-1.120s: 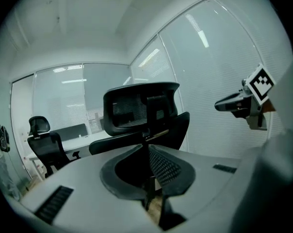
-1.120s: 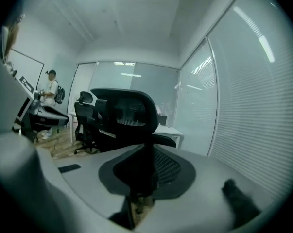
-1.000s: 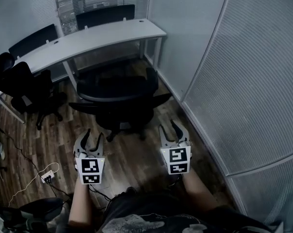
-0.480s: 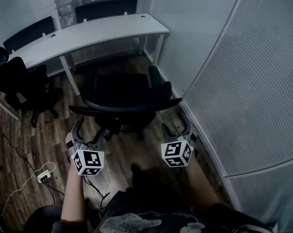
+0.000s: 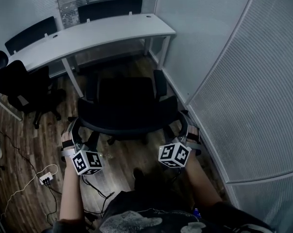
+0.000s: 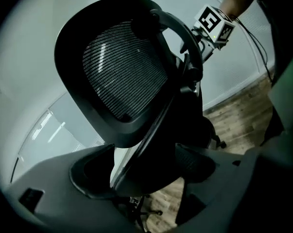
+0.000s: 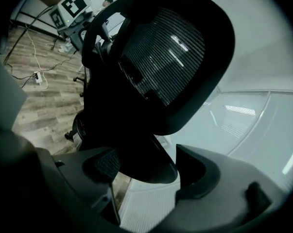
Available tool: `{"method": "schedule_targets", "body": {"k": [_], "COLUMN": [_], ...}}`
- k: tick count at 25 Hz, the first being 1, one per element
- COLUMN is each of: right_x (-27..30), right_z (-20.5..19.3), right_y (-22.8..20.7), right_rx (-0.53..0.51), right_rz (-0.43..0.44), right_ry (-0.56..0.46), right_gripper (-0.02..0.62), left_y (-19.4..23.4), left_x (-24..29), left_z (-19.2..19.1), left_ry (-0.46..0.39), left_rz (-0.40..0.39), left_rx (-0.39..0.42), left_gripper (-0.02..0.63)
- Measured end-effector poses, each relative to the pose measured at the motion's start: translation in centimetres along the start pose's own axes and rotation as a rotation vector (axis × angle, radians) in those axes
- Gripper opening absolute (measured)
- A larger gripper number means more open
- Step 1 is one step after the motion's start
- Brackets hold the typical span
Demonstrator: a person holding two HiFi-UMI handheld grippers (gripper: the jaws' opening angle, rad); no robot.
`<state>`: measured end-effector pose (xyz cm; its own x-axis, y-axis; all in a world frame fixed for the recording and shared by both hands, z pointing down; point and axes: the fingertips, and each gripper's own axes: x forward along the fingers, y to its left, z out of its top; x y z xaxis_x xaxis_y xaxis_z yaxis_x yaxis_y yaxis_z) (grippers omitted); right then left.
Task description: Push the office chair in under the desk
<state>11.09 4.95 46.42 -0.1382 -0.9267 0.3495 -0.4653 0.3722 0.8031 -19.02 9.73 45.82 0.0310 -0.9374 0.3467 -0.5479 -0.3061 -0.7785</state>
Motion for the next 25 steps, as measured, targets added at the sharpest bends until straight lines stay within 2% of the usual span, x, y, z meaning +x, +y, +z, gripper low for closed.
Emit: {"method": "schedule_targets", "body": {"k": [4, 7, 11, 16, 21, 25], "right_x": [1.5, 2.3, 2.9, 3.9, 6.2, 8.6], "right_z": [0.3, 0.8, 0.5, 0.1, 0.7, 0.9], "right_y": [0.5, 0.6, 0.4, -0.2, -0.9, -1.6], "right_rx": [-0.033, -0.025, -0.063, -0.071, -0.065, -0.059], "right_rz": [0.021, 0.043, 0.044, 0.051, 0.056, 0.072], "right_ry": [0.024, 0.027, 0.064, 0.067, 0.052, 0.054], "right_gripper": [0.318, 0.316, 0.315, 0.314, 0.313, 0.313], "left_y": [0.7, 1.1, 0.7, 0.7, 1.5, 2.1], "left_x": [1.7, 2.2, 2.8, 3.6, 5.8, 8.1], "left_z": [-1.1, -1.4, -1.7, -1.4, -1.6, -1.5], "left_ry": [0.050, 0.050, 0.066, 0.081, 0.143, 0.171], "left_rz": [0.024, 0.037, 0.033, 0.015, -0.019, -0.018], "left_rx": [0.050, 0.044, 0.068, 0.083, 0.073, 0.060], "left_gripper": [0.374, 0.370, 0.293, 0.288, 0.285, 0.284]}}
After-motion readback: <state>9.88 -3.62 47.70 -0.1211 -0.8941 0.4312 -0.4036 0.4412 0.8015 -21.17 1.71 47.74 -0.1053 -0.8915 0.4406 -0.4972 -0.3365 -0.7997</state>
